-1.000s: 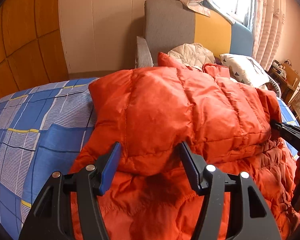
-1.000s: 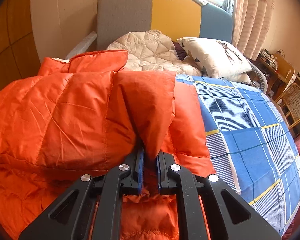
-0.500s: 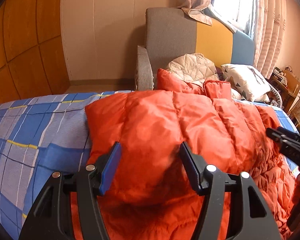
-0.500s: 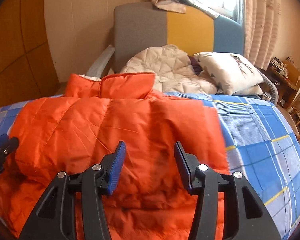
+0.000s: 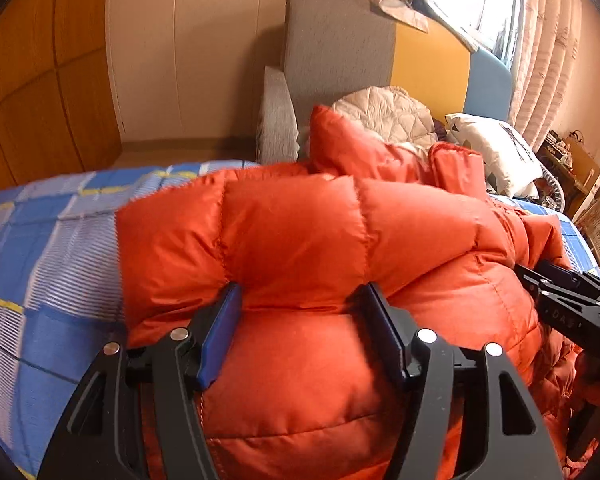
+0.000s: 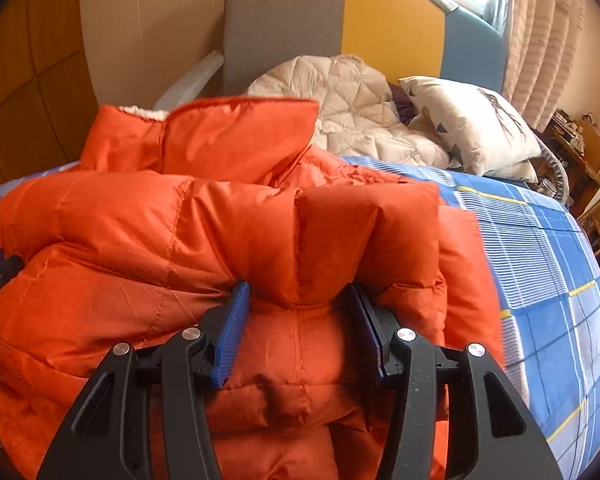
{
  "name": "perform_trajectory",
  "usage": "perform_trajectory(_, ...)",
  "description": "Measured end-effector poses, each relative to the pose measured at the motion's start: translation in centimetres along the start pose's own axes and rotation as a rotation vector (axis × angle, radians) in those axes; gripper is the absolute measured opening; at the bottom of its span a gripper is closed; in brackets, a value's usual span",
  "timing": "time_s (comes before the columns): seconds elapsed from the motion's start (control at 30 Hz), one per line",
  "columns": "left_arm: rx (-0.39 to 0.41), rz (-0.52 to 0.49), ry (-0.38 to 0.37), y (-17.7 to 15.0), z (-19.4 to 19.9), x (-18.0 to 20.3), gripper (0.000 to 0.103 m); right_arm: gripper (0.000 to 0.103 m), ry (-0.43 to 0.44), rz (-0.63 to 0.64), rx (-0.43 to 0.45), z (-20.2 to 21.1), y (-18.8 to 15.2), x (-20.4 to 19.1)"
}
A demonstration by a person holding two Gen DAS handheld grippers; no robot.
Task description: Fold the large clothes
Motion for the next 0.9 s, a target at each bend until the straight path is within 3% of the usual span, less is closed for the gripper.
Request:
perform_trajectory(0.3, -0.027, 0.006, 0.010, -1.1, -1.8, -0.2, 0.063, 0.050, -0.019, 0.026, -0.027, -1.9, -1.0, -0.6)
perform_trajectory(0.37, -0.042, 0.009, 0.032, -1.0, -1.1, -0.2, 0.070, 0.051, -0.001, -0.003, -0.049, -1.6, -0.7, -0.3)
perform_trajectory(0.43, -0.023, 0.028, 0.036, -0.8, 1.1, -0.4, 0.090, 0.062, 0.016, -0.021, -0.072, -0.5, -0.5, 0.1)
perform_trajectory(0.47, -0.008, 0.025, 0.043, -0.9, 2.1, -0.4, 0.091, 0.075, 0.033, -0.023, -0.061, 0.7, -0.6, 0.3)
perform_trajectory(0.5, 0.003, 0.020, 0.052, -1.0, 3.2, -0.6, 0.091, 0.077, 0.040, -0.024, -0.047, 1.5, -0.7, 0.4)
perform_trajectory(0.57, 0.021, 0.015, 0.047, -1.6, 5.3, -0.7, 0.091, 0.077, 0.045, -0.011, -0.015, 3.9, -1.5, 0.8)
perform_trajectory(0.7, 0.049, -0.020, 0.045, -4.0, 9.1, -0.9, 0.091, 0.077, 0.074, -0.026, -0.047, 7.1, -5.1, 2.7)
perform_trajectory(0.9, 0.061, -0.048, 0.041, -9.0, 14.1, -1.4, 0.091, 0.077, 0.027, 0.038, -0.086, 11.0, -11.3, 6.1)
Point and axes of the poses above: each gripper's, at about its wrist camera, not at the fingertips, and z roughly against the way its jaws point, x to its right, y to its top, the point moved 6 cm from there along -z, roughly the way its jaws point, and after that the axes turned 1 degree about -z, right-handed, at the moved point
